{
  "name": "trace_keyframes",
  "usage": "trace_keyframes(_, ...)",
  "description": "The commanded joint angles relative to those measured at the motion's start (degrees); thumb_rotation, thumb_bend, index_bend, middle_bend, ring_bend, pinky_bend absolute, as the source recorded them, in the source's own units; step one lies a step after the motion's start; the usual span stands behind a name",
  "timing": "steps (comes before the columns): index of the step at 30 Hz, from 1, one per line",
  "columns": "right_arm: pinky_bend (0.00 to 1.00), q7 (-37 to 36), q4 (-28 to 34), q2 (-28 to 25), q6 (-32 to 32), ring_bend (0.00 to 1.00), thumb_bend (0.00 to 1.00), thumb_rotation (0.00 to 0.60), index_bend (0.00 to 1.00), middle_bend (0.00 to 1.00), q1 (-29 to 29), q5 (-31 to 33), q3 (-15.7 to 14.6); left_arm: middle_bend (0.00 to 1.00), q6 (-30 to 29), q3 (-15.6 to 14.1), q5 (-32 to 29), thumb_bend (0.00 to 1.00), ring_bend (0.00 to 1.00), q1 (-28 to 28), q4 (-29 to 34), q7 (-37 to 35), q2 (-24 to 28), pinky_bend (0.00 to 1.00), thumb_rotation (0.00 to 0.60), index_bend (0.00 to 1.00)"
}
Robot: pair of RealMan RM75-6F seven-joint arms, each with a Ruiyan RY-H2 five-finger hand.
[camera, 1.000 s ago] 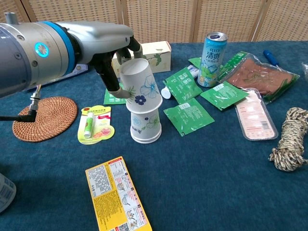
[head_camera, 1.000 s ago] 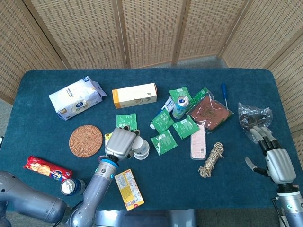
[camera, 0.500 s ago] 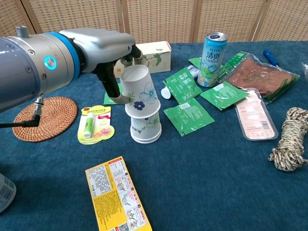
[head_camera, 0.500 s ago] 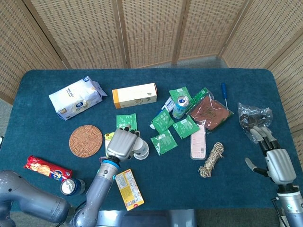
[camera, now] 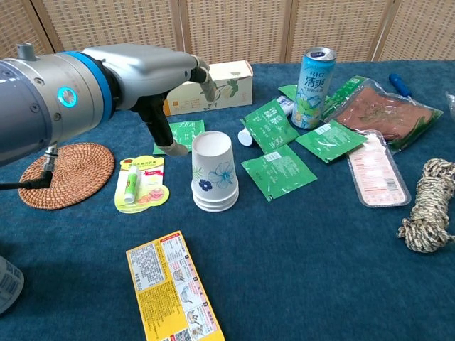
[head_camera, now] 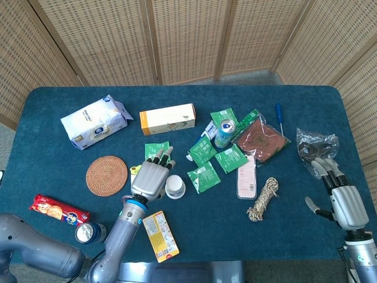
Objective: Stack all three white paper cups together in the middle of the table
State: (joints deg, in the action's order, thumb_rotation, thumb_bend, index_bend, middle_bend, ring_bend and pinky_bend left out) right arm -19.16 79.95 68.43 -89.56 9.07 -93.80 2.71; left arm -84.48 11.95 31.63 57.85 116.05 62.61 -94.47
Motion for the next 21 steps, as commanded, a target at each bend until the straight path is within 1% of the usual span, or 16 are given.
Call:
trace_keyframes(1,0.19,0.0,0.0,0.0,0.0,0.0,0.33,0.6,0.03,0.0,0.0,0.0,0.0,0.0,0.3,-0.5,1.0,0.27,0.0,-1.1,2.3,-1.5,2.1,0.31,0.6,0.08)
trace_keyframes(3,0.19,-0.1,0.1,-0.1,-0.1,0.0,0.33,0.6,0.03,0.0,0.0,-0.1,0.0,0.0,0.2,-1.5,2.5,0.27,0.0,-2.3,4.7,-2.4,4.9,0.29,0.6,0.01)
trace_keyframes(4,0.19,0.0,0.2,-0.1,-0.1,0.0,0.33,0.6,0.03,0.0,0.0,-0.2,-0.1,0.0,0.1,-2.4,3.6,0.26,0.0,-3.2,6.1,-3.1,6.9,0.28,0.6,0.0)
trace_keyframes(7,0.19,0.2,0.4,-0.1,-0.1,0.0,0.33,0.6,0.03,0.0,0.0,-0.5,-0.2,0.0,0.4,-5.1,6.5,0.26,0.0,-5.7,9.1,-5.4,12.4,0.24,0.6,0.0)
trace_keyframes(10,0.19,0.5,0.6,0.0,0.0,0.0,0.33,0.6,0.03,0.0,0.1,-0.7,-0.3,0.0,2.0,-9.0,12.3,0.26,0.0,-9.3,10.7,-10.1,19.7,0.19,0.6,0.0)
trace_keyframes(11,0.19,0.8,0.7,0.0,0.0,0.0,0.33,0.6,0.03,0.0,0.1,-0.9,-0.4,0.0,2.8,-10.7,15.5,0.26,0.0,-10.9,10.6,-12.8,22.6,0.18,0.6,0.0)
trace_keyframes(13,0.19,1.2,0.8,0.1,-0.1,0.0,0.33,0.6,0.03,0.0,0.1,-1.1,-0.5,0.0,3.8,-13.3,21.0,0.26,0.0,-13.6,9.7,-17.7,26.8,0.15,0.6,0.0)
trace_keyframes(16,0.19,1.8,1.4,0.2,-0.1,0.0,0.33,0.6,0.03,0.0,0.2,-1.7,-0.8,0.0,4.5,-17.9,31.9,0.26,0.0,-18.8,6.6,-28.2,33.2,0.13,0.6,0.0)
trace_keyframes(19,0.19,2.4,1.9,0.2,-0.1,0.0,0.33,0.6,0.03,0.0,0.2,-2.1,-1.0,0.0,3.0,-21.7,41.5,0.26,0.0,-23.6,2.7,-36.7,37.1,0.12,0.6,0.0)
trace_keyframes(21,0.19,3.1,2.0,0.3,0.0,0.0,0.33,0.6,0.03,0.0,0.2,-2.2,-1.1,0.0,1.6,-23.8,46.1,0.26,0.0,-26.4,0.5,-41.5,38.7,0.12,0.6,0.0)
